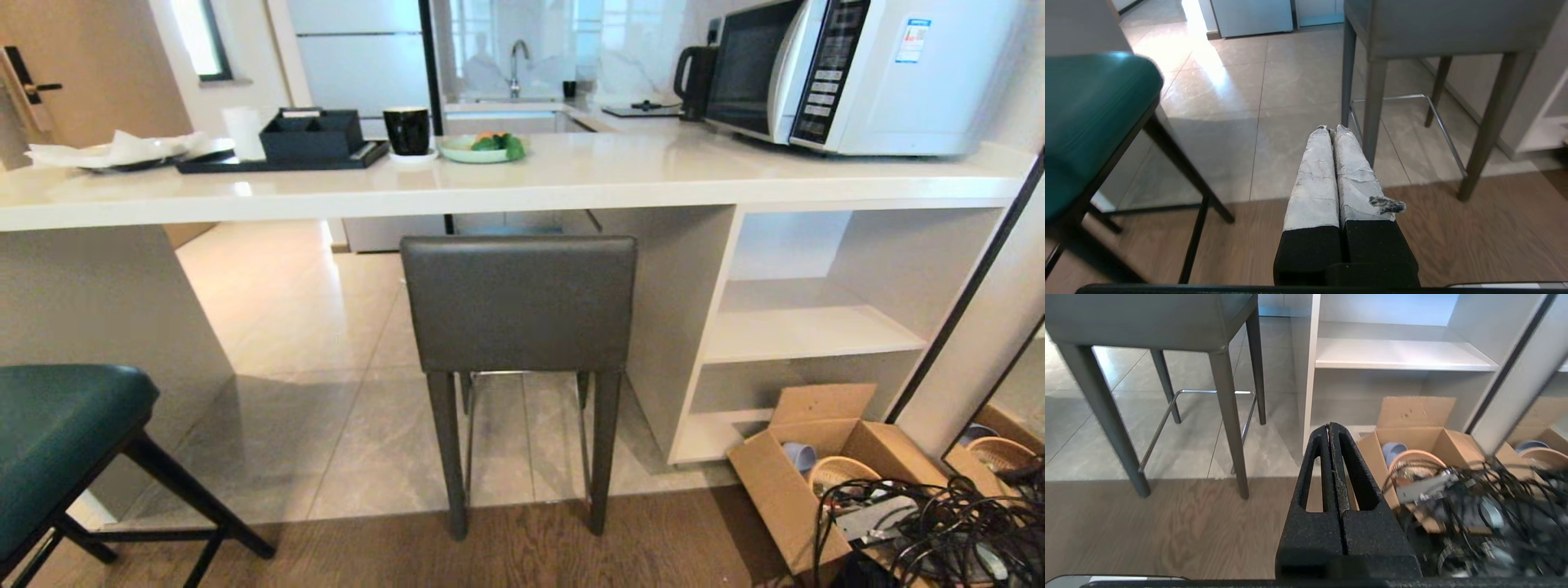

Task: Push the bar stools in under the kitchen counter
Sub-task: Push the blue chair back under the dining table

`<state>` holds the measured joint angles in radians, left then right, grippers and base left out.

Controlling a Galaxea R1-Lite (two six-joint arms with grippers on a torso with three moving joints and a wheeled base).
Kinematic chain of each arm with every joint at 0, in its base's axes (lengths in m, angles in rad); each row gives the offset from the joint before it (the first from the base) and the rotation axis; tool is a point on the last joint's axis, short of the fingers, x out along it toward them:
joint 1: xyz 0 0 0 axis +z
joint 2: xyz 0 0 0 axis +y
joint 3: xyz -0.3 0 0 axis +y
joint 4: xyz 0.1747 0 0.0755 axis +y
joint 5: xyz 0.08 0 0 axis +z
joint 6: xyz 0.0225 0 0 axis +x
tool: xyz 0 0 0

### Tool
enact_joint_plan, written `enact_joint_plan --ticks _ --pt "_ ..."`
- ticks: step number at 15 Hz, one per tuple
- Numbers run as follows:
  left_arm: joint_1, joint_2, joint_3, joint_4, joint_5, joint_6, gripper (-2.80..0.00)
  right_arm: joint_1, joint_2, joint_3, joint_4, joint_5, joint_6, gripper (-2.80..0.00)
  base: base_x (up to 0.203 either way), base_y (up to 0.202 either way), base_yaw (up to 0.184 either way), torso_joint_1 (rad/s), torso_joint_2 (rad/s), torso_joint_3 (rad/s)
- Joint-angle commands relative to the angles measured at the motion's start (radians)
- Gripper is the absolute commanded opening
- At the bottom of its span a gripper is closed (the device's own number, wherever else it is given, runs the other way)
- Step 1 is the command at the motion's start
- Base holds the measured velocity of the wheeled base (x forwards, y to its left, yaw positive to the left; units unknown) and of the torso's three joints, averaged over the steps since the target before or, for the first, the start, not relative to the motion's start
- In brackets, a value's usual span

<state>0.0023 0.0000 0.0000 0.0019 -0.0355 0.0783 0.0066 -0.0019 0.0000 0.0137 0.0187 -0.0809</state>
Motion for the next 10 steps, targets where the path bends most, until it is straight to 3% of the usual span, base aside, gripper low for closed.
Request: enact_joint_plan --ticks 1,3,10 --pt "0.001 0.002 0.002 0.0 0.0 0.001 -2.8 0.001 0.002 0.002 0.0 0.001 0.0 -2.8 -0.196 0.0 -0.003 0.004 0.0 -0.006" --pt "0.001 0.002 0.002 0.0 0.0 0.002 -2.8 0.0 0.002 0.002 0.0 0.001 0.0 -2.8 -0.135 0.0 -0.003 0.0 0.0 0.005" --pt "-0.001 0.002 0.002 0.0 0.0 -0.009 -2.8 0.0 0.002 0.002 -0.001 -0.001 0.006 -2.8 0.0 0.0 0.0 0.0 0.0 0.0"
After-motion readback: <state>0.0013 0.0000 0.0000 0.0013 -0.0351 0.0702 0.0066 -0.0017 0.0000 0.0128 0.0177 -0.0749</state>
